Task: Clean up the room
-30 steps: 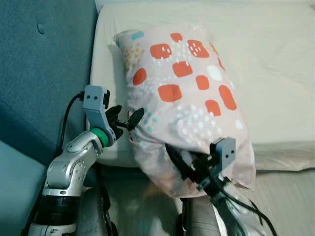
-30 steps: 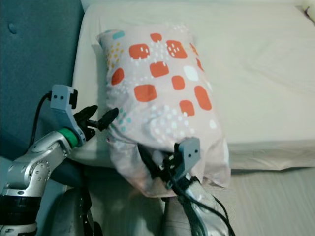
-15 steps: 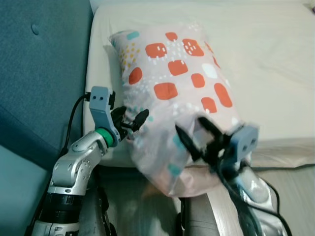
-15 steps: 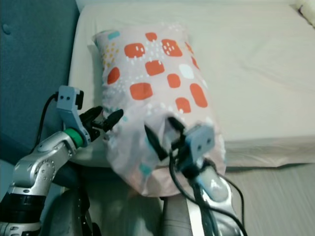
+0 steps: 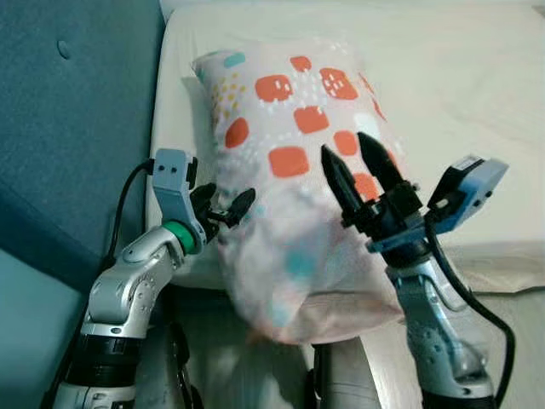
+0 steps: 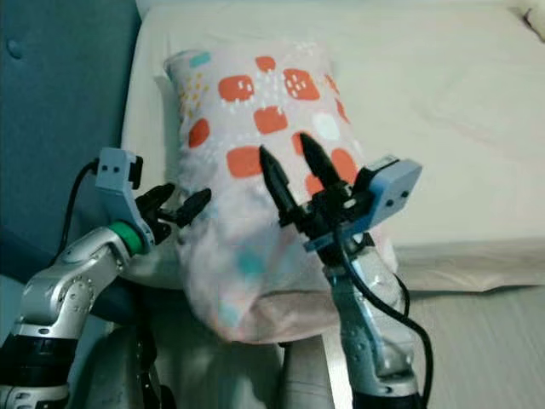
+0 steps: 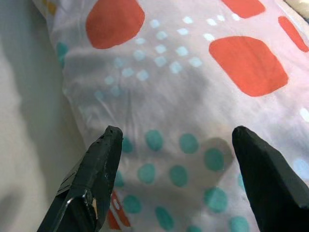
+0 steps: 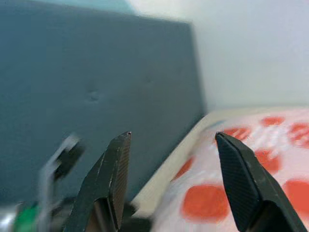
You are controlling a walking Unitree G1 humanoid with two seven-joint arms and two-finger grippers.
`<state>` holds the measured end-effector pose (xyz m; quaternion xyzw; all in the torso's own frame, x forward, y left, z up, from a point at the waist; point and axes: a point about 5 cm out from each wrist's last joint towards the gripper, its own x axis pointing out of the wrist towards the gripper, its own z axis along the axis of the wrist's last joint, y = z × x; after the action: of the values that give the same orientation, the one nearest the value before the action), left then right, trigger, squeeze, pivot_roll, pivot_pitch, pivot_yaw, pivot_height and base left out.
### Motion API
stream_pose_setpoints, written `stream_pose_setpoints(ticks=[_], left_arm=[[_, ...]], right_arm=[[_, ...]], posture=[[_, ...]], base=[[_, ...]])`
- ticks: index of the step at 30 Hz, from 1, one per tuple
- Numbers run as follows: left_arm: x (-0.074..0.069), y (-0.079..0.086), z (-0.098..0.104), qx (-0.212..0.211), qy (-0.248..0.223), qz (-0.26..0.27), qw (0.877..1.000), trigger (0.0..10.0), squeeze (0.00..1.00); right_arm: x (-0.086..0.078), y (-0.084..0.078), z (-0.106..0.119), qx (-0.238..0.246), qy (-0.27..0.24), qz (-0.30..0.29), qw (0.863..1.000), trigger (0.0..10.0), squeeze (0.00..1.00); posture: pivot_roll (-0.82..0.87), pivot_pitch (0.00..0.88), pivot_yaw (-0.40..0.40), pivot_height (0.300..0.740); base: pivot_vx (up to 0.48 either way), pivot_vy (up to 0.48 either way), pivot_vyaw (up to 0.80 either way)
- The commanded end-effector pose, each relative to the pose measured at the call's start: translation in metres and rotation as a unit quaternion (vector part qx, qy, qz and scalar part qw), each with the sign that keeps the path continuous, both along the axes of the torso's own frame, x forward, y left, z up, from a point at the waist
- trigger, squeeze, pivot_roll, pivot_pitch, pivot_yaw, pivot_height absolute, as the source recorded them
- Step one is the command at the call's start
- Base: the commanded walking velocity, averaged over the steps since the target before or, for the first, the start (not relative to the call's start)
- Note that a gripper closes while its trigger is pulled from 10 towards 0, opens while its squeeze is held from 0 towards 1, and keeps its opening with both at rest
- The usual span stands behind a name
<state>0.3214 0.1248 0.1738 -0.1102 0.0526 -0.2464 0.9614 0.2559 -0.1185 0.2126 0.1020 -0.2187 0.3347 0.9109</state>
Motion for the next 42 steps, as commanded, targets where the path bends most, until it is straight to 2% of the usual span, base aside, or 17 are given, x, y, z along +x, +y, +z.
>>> stream_pose_setpoints(ticks=[1, 5, 8, 9, 10, 12, 13, 14, 16, 20, 29, 30, 32, 33, 38, 39, 42], left_arm=[[-0.002, 0.001, -0.006, 0.007, 0.008, 0.0, 1.0, 10.0, 0.0], [-0.003, 0.002, -0.006, 0.006, 0.008, 0.002, 1.0, 10.0, 0.0], [-0.004, 0.003, -0.008, 0.007, 0.012, 0.001, 1.0, 10.0, 0.0], [-0.005, 0.002, -0.009, 0.008, 0.014, -0.002, 1.0, 10.0, 0.0], [-0.005, 0.002, -0.009, 0.008, 0.014, -0.002, 1.0, 10.0, 0.0], [-0.003, -0.003, -0.009, 0.007, 0.015, -0.011, 1.0, 10.0, 0.0], [-0.003, -0.003, -0.009, 0.007, 0.015, -0.011, 1.0, 10.0, 0.0], [-0.002, -0.005, -0.009, 0.006, 0.014, -0.014, 1.0, 10.0, 0.0], [0.0, -0.007, -0.007, 0.005, 0.012, -0.015, 1.0, 10.0, 0.0], [0.002, -0.008, -0.006, 0.014, 0.013, -0.014, 1.0, 10.0, 0.0], [-0.001, -0.005, -0.03, -0.009, 0.084, 0.01, 0.996, 10.0, 0.0], [-0.003, -0.005, -0.035, -0.026, 0.103, 0.013, 0.994, 10.0, 0.0], [-0.004, -0.005, -0.038, -0.038, 0.114, 0.012, 0.993, 10.0, 0.0], [-0.007, -0.004, -0.037, -0.045, 0.116, 0.006, 0.992, 10.0, 0.0], [-0.01, -0.002, -0.036, -0.045, 0.113, 0.001, 0.993, 10.0, 0.0], [-0.012, -0.002, -0.035, -0.048, 0.115, -0.005, 0.992, 10.0, 0.0], [-0.017, -0.003, -0.033, -0.06, 0.122, -0.024, 0.991, 10.0, 0.0]], right_arm=[[-0.006, -0.002, -0.027, -0.027, 0.05, -0.007, 0.998, 10.0, 0.0], [-0.02, -0.012, -0.057, -0.045, 0.097, -0.053, 0.993, 10.0, 0.0], [-0.025, -0.038, -0.069, -0.049, 0.105, -0.172, 0.978, 10.0, 0.0], [-0.022, -0.06, -0.067, -0.045, 0.092, -0.263, 0.959, 10.0, 0.0], [-0.022, -0.06, -0.067, -0.045, 0.092, -0.263, 0.959, 10.0, 0.0], [-0.016, -0.119, -0.055, -0.053, 0.047, -0.447, 0.892, 10.0, 0.0], [-0.016, -0.119, -0.055, -0.053, 0.047, -0.447, 0.892, 10.0, 0.0], [-0.014, -0.14, -0.05, -0.054, 0.038, -0.493, 0.867, 10.0, 0.0], [-0.008, -0.16, -0.046, -0.047, 0.035, -0.522, 0.851, 10.0, 0.0], [0.02, -0.191, -0.05, -0.024, 0.09, -0.524, 0.847, 10.0, 0.0], [0.05, -0.19, -0.089, -0.075, 0.203, -0.471, 0.855, 10.0, 0.0], [0.056, -0.184, -0.096, -0.071, 0.224, -0.428, 0.873, 10.0, 1.0], [0.061, -0.178, -0.1, -0.063, 0.238, -0.389, 0.887, 10.0, 1.0], [0.067, -0.168, -0.095, 0.007, 0.239, -0.309, 0.921, 10.0, 1.0], [0.072, -0.158, -0.091, 0.083, 0.244, -0.227, 0.939, 10.0, 1.0], [0.073, -0.153, -0.095, 0.098, 0.263, -0.208, 0.937, 10.0, 0.0], [0.076, -0.144, -0.107, 0.116, 0.301, -0.179, 0.929, 10.0, 0.0]], posture=[[-0.11, 0.136, 0.076, 0.565], [-0.12, 0.148, 0.077, 0.565], [-0.13, 0.151, 0.082, 0.565], [-0.14, 0.151, 0.086, 0.565], [-0.14, 0.151, 0.086, 0.565], [-0.15, 0.143, 0.097, 0.565], [-0.15, 0.143, 0.097, 0.565], [-0.15, 0.14, 0.101, 0.565], [-0.15, 0.137, 0.105, 0.565], [-0.12, 0.133, 0.101, 0.565], [-0.09, 0.164, 0.091, 0.565], [-0.09, 0.184, 0.088, 0.565], [-0.09, 0.187, 0.087, 0.565], [-0.07, 0.204, 0.081, 0.565], [-0.06, 0.213, 0.082, 0.565], [-0.06, 0.218, 0.085, 0.565], [-0.05, 0.221, 0.087, 0.565]], base=[[0.0, 0.0, 0.0], [0.0, 0.0, 0.0], [0.0, 0.0, 0.0], [0.0, 0.0, 0.0], [0.0, 0.0, 0.0], [0.0, 0.0, 0.0], [0.0, 0.0, 0.0], [0.0, 0.0, 0.0], [0.0, 0.0, 0.0], [0.0, 0.0, 0.0], [0.0, 0.0, 0.0], [0.0, 0.0, 0.0], [0.0, 0.0, 0.0], [0.0, 0.0, 0.0], [0.0, 0.0, 0.0], [0.0, 0.0, 0.0], [0.0, 0.0, 0.0]])
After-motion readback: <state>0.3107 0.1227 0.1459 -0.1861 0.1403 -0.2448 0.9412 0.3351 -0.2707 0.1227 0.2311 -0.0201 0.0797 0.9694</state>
